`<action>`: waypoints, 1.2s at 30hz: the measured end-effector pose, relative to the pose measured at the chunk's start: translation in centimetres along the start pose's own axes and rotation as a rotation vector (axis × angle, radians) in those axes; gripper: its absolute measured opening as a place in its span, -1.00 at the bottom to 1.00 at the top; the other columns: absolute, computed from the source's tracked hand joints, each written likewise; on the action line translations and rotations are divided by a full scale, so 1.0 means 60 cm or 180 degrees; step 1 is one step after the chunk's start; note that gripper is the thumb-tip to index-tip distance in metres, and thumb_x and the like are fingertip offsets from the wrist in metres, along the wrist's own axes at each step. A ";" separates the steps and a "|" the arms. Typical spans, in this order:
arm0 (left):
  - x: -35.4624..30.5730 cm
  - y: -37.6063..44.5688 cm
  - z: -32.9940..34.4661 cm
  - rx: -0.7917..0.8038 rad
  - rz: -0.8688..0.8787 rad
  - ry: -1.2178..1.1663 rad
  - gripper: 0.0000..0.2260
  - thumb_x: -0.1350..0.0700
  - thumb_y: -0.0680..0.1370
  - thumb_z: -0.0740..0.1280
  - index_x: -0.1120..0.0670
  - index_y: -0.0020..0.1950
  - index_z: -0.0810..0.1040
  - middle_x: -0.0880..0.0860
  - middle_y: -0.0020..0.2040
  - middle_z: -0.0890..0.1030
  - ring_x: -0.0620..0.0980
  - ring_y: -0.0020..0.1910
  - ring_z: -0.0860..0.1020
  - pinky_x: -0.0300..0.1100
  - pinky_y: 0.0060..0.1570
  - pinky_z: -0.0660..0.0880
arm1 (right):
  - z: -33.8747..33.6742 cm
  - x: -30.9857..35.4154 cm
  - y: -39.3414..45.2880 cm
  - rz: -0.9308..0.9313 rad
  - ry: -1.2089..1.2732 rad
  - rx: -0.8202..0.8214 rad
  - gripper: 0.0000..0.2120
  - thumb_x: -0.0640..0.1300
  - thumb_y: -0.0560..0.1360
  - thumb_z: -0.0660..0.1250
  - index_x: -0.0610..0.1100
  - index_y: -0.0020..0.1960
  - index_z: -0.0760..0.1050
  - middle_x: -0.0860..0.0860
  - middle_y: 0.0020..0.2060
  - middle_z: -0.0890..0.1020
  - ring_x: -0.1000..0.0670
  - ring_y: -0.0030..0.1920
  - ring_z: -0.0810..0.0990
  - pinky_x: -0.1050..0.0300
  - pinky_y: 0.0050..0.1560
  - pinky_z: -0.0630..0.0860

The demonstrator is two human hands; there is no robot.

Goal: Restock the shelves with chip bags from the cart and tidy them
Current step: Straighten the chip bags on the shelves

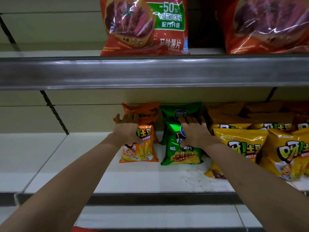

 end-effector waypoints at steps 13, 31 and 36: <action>-0.058 -0.052 -0.048 -0.0082 -0.0097 -0.0060 -0.33 -0.31 0.41 0.38 0.11 0.31 0.34 0.14 0.29 0.46 0.15 0.29 0.41 0.05 0.29 0.28 | -0.030 0.016 -0.062 -0.0011 0.0121 -0.0296 0.00 0.24 0.45 0.36 -0.05 0.57 -0.23 -0.07 0.55 -0.05 -0.11 0.55 -0.14 -0.23 0.49 -0.20; -0.332 -0.301 -0.169 0.0057 -0.0087 -0.1650 -0.70 -0.03 0.54 0.35 0.21 0.04 0.59 0.17 -0.08 0.52 0.14 0.05 0.53 -0.16 -0.15 0.38 | -0.114 -0.118 -0.442 0.0138 0.0531 -0.0461 -0.40 0.13 0.52 0.32 -0.09 0.45 0.21 -0.11 0.37 0.23 -0.15 0.40 0.17 -0.19 0.33 0.18; -0.350 -0.365 -0.256 -0.0020 -0.0032 -0.1706 -0.71 -0.01 0.58 0.31 0.24 0.01 0.60 0.18 0.00 0.61 0.08 -0.05 0.55 -0.11 -0.07 0.47 | -0.196 -0.119 -0.520 -0.0074 0.0761 -0.0678 -0.41 0.06 0.53 0.34 -0.11 0.46 0.22 -0.10 0.33 0.24 -0.12 0.37 0.25 -0.11 0.36 0.30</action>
Point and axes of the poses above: each hand's wrist, its own y-axis towards the middle knuckle, its own z-axis out of the palm, x = y × z, the point moved 7 cm from there along y, towards the middle knuckle
